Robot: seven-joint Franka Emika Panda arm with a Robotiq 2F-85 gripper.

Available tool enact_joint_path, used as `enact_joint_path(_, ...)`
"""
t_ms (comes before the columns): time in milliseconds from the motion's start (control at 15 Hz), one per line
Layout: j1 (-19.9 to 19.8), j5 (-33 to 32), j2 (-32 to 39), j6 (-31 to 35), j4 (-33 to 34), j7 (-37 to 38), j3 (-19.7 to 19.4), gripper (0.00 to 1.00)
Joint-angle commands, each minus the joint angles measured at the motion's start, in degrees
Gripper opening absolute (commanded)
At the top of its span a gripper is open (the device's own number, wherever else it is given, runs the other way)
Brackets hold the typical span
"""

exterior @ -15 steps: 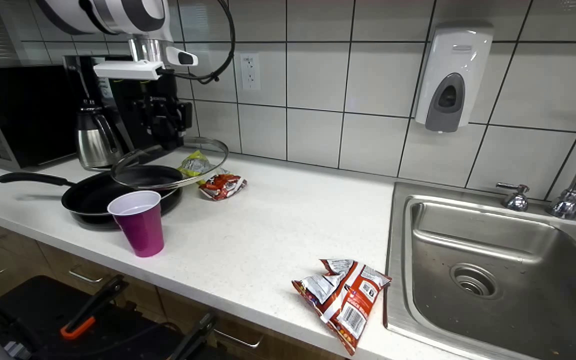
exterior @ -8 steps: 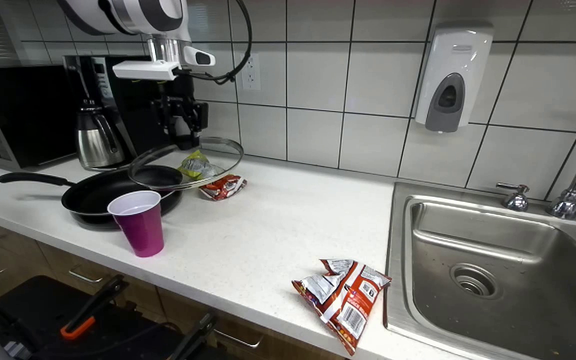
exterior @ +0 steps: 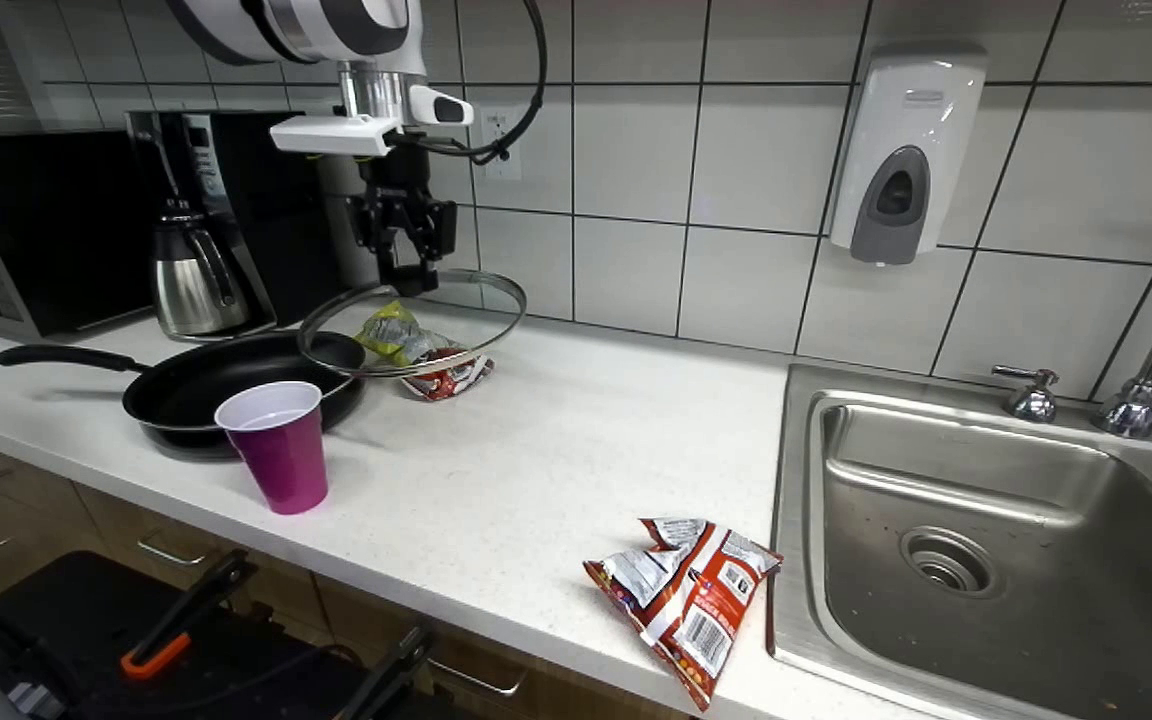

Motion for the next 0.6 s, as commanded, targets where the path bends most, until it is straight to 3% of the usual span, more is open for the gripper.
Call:
enact_joint_path(0, -1.7, -0.7, -4.0, 0.6, -2.0, -0.3, -0.7, 0.39)
enact_joint_path(533, -4.9, -0.9, -7.4, 2.1, -6.6, -1.0, -3.6, 0.39)
